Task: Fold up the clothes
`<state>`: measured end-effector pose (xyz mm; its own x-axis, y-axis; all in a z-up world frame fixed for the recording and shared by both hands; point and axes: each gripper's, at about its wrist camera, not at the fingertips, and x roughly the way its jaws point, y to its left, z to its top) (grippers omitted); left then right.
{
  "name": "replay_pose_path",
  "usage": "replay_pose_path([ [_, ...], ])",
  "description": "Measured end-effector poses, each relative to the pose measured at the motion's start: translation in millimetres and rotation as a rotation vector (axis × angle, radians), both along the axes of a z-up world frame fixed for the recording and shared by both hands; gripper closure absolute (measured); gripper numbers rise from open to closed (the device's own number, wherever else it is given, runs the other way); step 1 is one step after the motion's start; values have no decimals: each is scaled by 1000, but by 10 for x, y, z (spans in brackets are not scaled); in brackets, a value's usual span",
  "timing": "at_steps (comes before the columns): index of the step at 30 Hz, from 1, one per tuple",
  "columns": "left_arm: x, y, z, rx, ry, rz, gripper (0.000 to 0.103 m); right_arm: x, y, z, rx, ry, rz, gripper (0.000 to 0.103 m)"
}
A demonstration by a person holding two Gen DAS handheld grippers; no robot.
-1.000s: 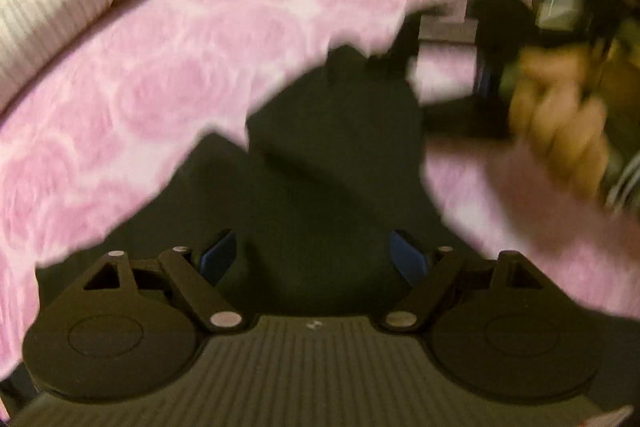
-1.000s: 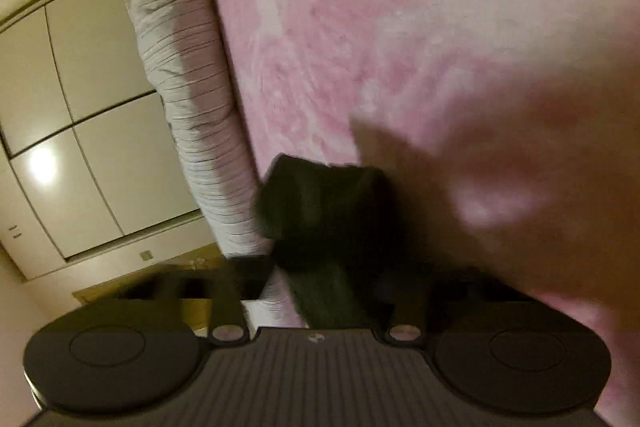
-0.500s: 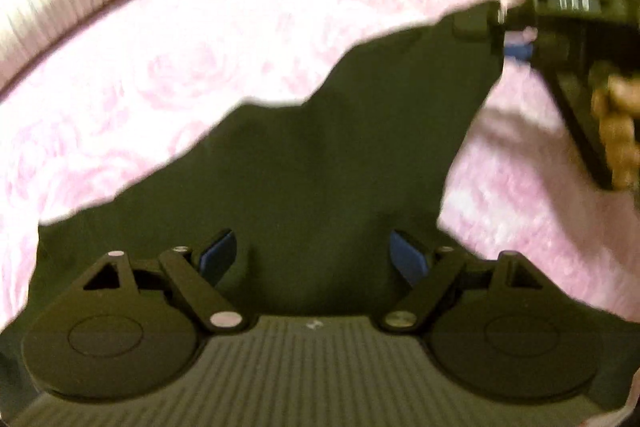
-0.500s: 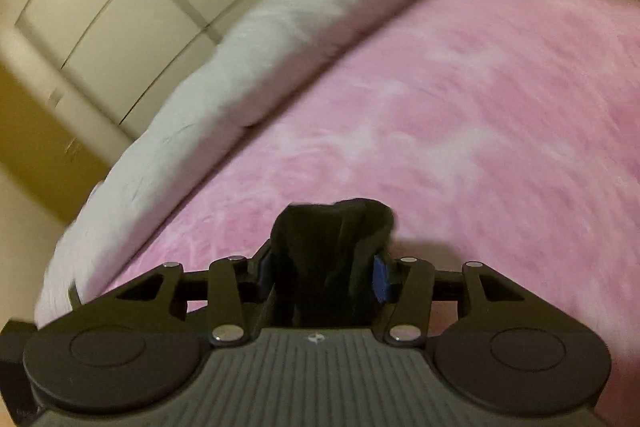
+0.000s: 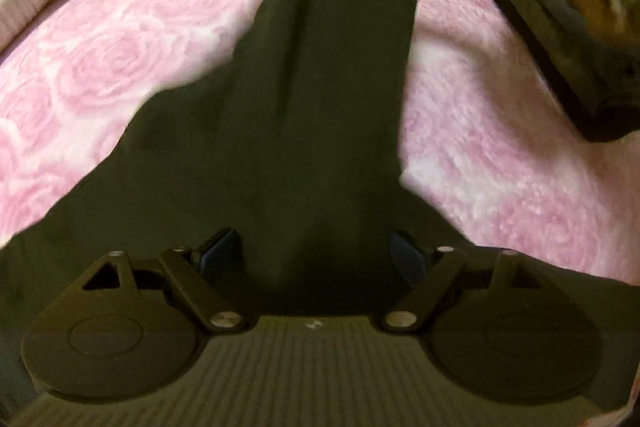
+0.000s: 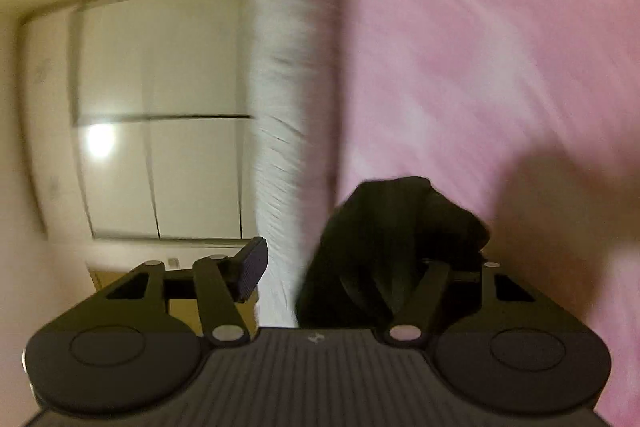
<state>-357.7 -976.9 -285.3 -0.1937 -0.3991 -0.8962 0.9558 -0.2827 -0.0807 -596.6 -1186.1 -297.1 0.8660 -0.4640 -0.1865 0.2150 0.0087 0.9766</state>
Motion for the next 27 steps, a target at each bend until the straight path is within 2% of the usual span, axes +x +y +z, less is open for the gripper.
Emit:
replay_pose_path([
  [2,58,15,11,-4,17,25,20,28,-78,500,-198,111,12,39],
  [4,88,17,0,5,23,49,20,94,-65,847,-394,223,17,38],
  [5,86,12,-12,10,19,53,20,114,-32,950,-481,299,7,35],
  [6,84,8,-24,14,14,57,21,142,-31,947,-503,362,-3,30],
  [7,80,10,-24,10,14,60,21,164,-36,932,-515,420,-13,28],
  [9,74,5,15,-12,26,71,21,124,-158,699,-371,454,-28,28],
  [11,90,-28,76,-45,55,91,21,33,-169,509,-264,530,-66,27],
  [15,47,-137,134,-92,102,89,21,-28,32,337,-195,611,-58,27],
  [17,-14,-204,102,-87,112,74,21,71,107,297,-206,661,22,27],
  [22,-281,-288,19,-96,195,26,21,634,196,510,-410,809,278,27],
  [27,-659,-330,-156,-89,249,16,18,1347,-163,566,-527,904,523,25],
])
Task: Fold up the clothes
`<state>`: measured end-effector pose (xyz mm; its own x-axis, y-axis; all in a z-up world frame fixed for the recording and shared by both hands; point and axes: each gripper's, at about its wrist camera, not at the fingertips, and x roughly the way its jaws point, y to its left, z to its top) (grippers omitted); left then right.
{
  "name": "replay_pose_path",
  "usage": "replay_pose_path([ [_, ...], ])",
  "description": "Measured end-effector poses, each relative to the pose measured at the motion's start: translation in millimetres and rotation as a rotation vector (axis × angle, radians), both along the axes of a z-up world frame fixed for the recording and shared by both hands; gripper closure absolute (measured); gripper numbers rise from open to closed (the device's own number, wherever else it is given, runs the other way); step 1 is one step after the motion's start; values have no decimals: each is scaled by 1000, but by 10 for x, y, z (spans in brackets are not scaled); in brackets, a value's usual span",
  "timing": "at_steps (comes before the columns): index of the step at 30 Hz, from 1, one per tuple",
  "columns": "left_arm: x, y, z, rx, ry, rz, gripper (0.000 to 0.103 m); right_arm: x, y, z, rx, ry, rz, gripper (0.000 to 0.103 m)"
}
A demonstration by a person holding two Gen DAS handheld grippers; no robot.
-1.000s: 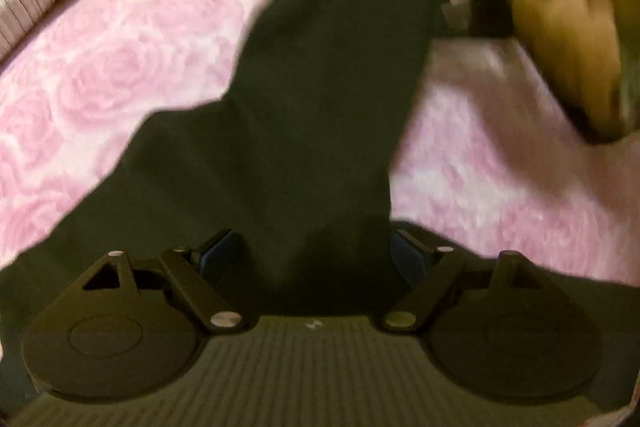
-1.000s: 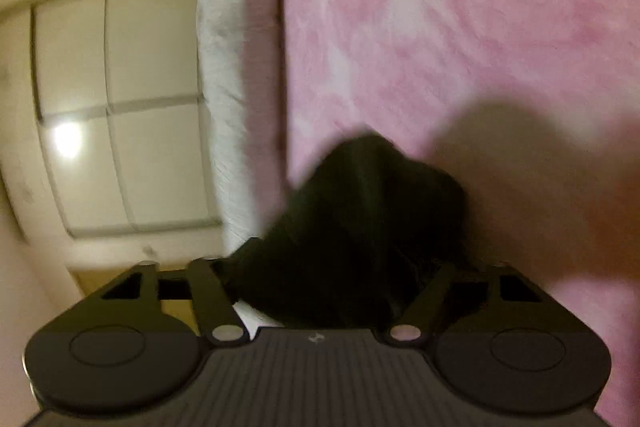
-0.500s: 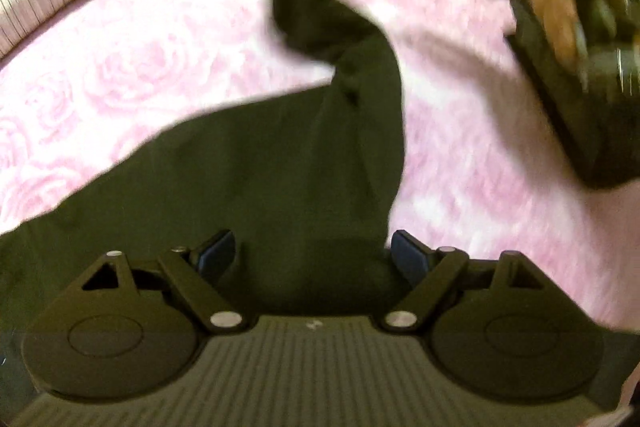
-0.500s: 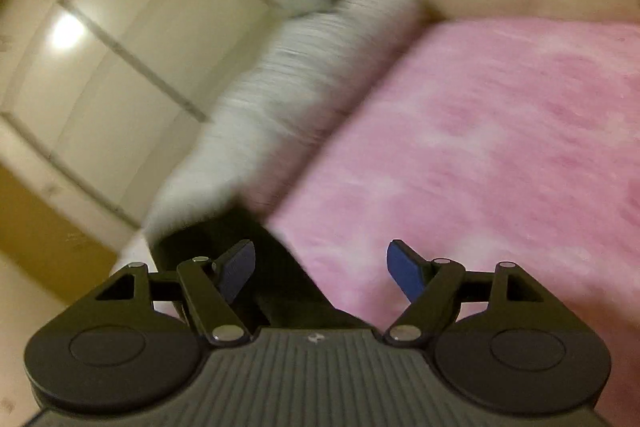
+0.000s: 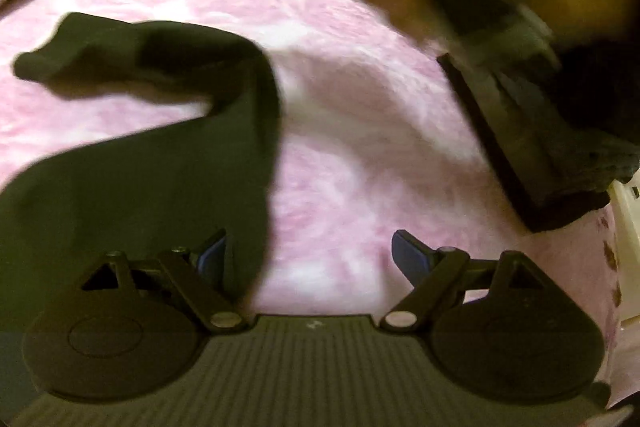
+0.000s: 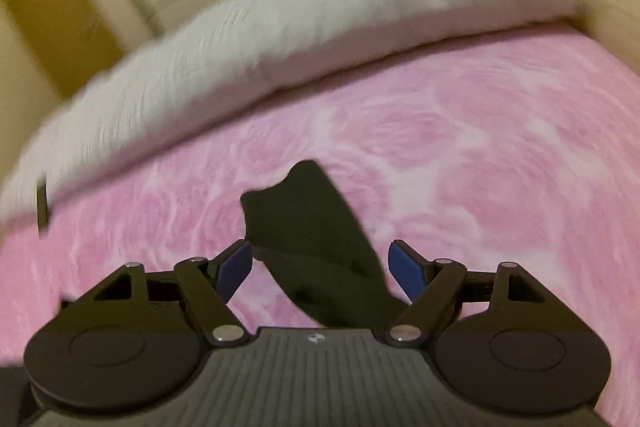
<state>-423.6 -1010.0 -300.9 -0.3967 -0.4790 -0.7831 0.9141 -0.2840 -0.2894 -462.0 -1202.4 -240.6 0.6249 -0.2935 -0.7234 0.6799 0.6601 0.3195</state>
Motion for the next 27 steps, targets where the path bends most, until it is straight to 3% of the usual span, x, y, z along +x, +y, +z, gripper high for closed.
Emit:
replay_pose_path([
  [3,-156,38,-84,-4,-27,15,12,498,-97,-128,-67,147,191,25],
  [7,-182,96,-86,-20,-27,51,13,992,-12,-476,-183,306,409,28],
  [9,-208,100,-64,-27,-59,39,14,1081,65,-619,-234,359,479,57],
  [10,-213,107,-41,-25,-70,31,14,1066,91,-631,-260,375,490,77],
  [11,-223,109,-29,-23,-74,27,14,978,109,-571,-287,371,470,82],
  [15,-187,99,-12,0,-68,15,14,187,-70,42,-316,195,84,82],
  [18,-187,75,6,16,-84,-15,14,-554,-88,348,-300,190,-317,75],
  [19,-198,60,5,19,-94,-26,14,-704,-81,347,-246,170,-348,75],
  [21,-226,36,-10,23,-111,-49,14,-681,20,267,-234,181,-249,71],
  [22,-243,27,-24,24,-117,-59,13,-536,70,202,-243,178,-165,64],
  [23,-257,37,-33,21,-123,-62,13,-392,120,138,-251,176,-82,51],
  [24,-270,47,-42,18,-129,-65,13,-247,170,74,-259,173,1,46],
  [27,-311,78,-70,9,-146,-74,13,303,370,-162,-326,211,260,44],
])
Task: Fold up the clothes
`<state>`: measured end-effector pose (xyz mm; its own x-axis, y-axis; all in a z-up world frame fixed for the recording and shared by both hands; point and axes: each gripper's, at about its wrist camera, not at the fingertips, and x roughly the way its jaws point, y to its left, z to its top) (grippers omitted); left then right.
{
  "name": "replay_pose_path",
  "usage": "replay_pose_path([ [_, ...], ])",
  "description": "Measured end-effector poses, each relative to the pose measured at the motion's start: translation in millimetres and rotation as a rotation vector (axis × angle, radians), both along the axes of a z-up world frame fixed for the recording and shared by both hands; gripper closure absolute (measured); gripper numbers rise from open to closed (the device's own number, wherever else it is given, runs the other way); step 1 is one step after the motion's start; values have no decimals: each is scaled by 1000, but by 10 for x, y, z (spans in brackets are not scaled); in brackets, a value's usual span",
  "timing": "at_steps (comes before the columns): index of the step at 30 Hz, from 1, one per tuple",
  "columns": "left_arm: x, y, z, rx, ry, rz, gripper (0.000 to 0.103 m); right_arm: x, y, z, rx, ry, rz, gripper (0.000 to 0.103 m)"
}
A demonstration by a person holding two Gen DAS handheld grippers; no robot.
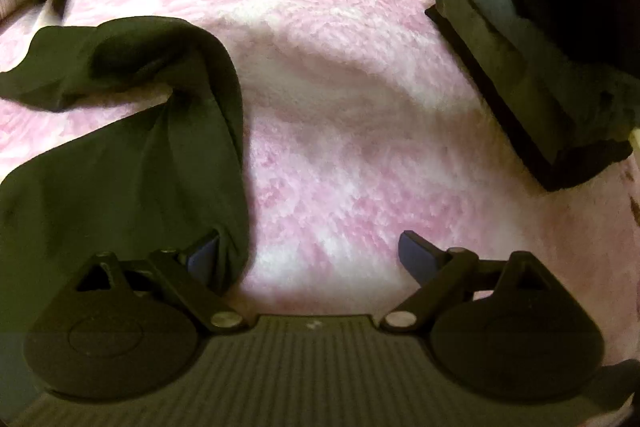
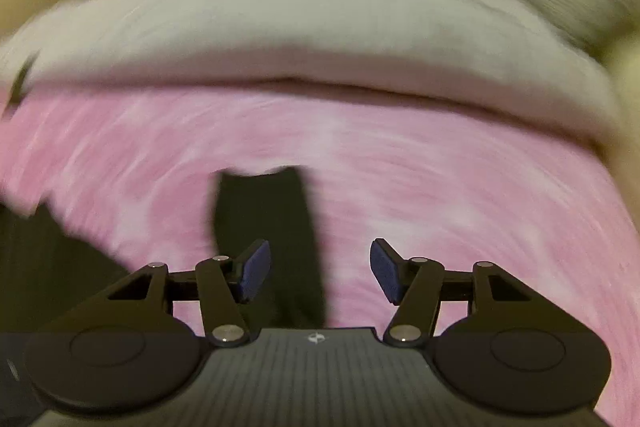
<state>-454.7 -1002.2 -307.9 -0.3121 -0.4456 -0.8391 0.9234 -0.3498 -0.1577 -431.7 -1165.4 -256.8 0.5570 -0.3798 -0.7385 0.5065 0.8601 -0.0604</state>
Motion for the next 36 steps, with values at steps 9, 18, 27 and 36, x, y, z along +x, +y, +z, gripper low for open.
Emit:
replay_pose_path([
  [9,28,33,-17,-25,29,50,13,785,175,-510,-94,188,253,103],
  [18,243,40,263,-60,113,83,16,-1213,-180,417,-132,-68,-736,60],
  [27,753,-100,554,-124,71,147,16,-1576,121,179,140,-61,-788,53],
  [36,913,-613,505,-133,46,110,17,-1219,-685,81,288,-73,-821,36],
])
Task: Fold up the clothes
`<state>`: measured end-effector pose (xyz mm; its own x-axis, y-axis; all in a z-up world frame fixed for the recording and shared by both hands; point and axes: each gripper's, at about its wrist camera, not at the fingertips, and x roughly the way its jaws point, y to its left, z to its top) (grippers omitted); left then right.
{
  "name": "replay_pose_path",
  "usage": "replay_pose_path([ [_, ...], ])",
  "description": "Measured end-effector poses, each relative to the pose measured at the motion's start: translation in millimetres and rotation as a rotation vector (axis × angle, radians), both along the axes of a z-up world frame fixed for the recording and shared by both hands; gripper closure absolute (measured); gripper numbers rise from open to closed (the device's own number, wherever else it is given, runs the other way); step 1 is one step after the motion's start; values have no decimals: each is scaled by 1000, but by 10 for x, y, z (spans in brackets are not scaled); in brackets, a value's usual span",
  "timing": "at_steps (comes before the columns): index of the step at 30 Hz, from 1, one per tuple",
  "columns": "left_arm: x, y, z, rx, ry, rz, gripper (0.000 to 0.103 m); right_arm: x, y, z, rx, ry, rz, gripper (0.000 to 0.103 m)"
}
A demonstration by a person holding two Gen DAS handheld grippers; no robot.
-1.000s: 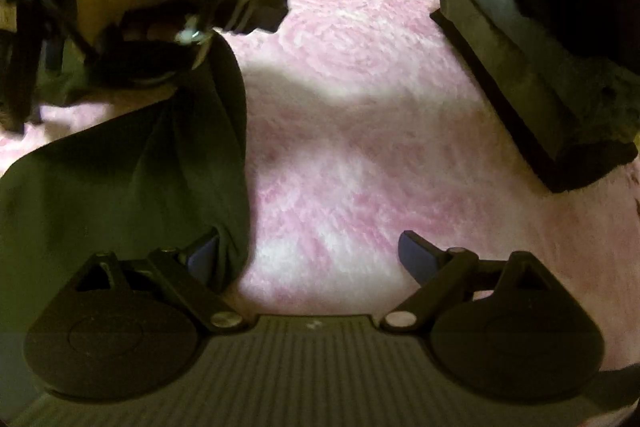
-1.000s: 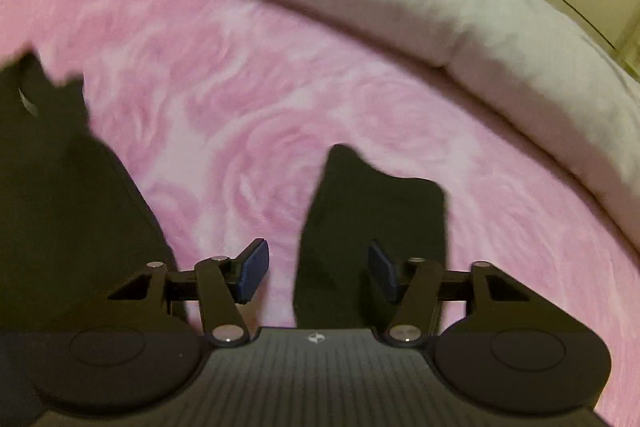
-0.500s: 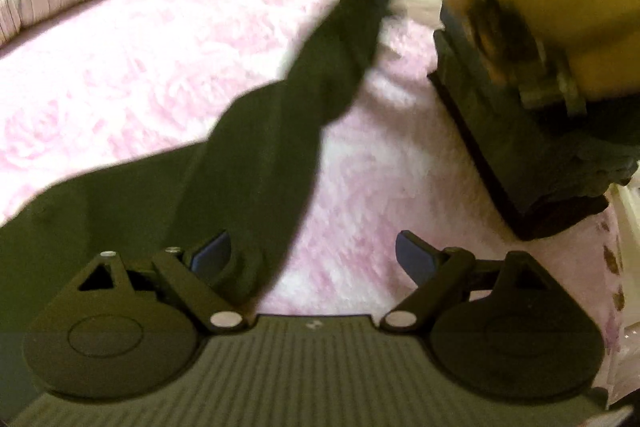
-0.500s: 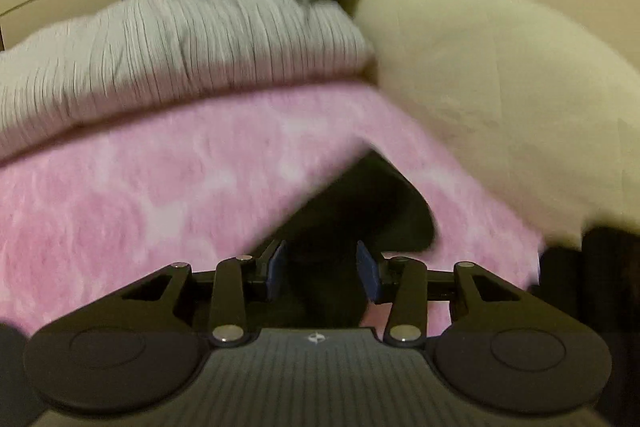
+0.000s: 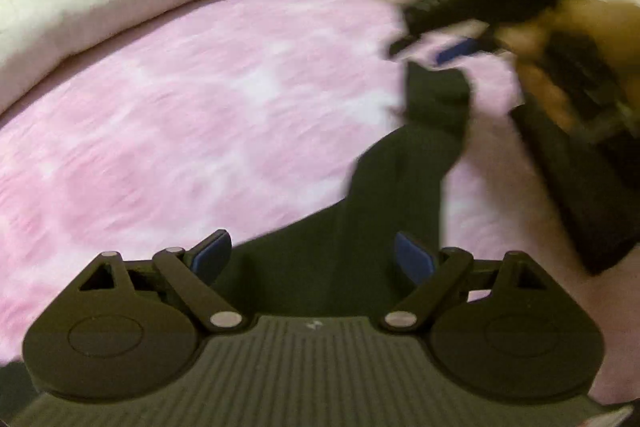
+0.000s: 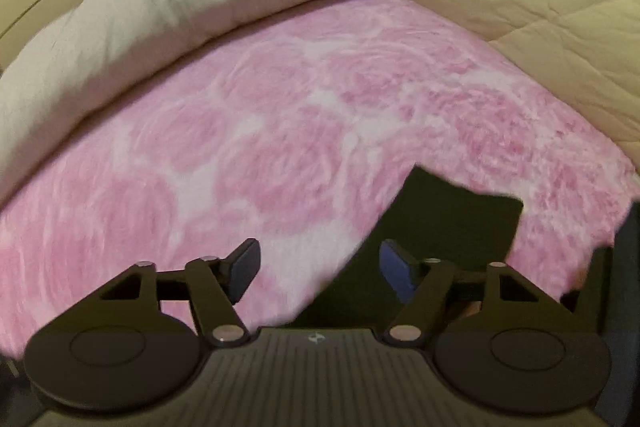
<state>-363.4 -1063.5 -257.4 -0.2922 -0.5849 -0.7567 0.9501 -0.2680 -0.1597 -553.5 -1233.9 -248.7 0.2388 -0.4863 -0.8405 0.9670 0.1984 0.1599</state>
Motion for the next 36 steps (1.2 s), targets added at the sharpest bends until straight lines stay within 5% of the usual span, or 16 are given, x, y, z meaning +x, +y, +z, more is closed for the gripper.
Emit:
replay_pose_path([
  [5,-653,-248,-14,-23,28,-114,29,23,-606,272,84,77,157,37],
  [7,-898,-348,-65,-9,11,-127,31,18,-907,265,189,138,242,37],
  [11,-1223,-563,-186,17,-21,-108,34,-135,-1269,5,365,171,221,38],
  [12,-1281,-609,-215,22,-26,-101,42,-174,-1359,-60,409,179,215,38],
  [13,-1317,-643,-236,33,-31,-90,65,-213,-1442,-124,451,186,208,38],
  [15,-1408,-617,-211,18,-47,-98,93,-334,-1454,-226,505,160,143,40],
  [21,-1754,-287,-64,-46,-55,-256,93,-629,-1180,-315,584,70,-29,39],
  [27,-2058,-38,-139,-35,-98,-389,93,-583,-947,-378,580,122,-23,43],
  [31,-2035,20,-155,-19,-88,-397,91,-569,-872,-451,545,172,10,96],
  [34,-1796,-11,-47,-27,-56,-343,88,-627,-832,-391,502,164,2,103],
  [36,-1512,-78,71,-54,-31,-260,76,-646,-789,-278,463,142,0,103],
])
